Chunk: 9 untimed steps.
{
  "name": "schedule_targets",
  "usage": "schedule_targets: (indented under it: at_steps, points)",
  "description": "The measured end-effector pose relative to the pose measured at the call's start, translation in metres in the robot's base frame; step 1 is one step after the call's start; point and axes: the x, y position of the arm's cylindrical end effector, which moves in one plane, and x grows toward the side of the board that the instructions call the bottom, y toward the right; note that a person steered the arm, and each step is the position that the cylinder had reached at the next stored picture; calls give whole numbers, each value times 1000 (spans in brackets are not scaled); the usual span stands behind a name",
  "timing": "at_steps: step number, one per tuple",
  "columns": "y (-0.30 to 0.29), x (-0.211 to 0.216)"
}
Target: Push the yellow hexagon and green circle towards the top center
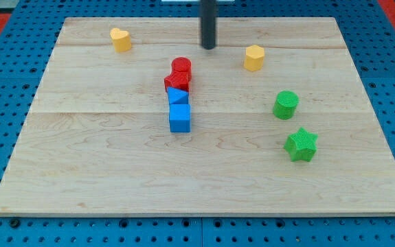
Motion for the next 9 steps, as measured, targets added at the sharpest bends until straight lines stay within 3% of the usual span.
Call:
schedule_targets:
  at_steps: [1, 2, 4, 8, 9]
  points:
    - [64, 9]
    - [92, 64]
    - [12, 56]
    - [65, 9]
    - [85, 70]
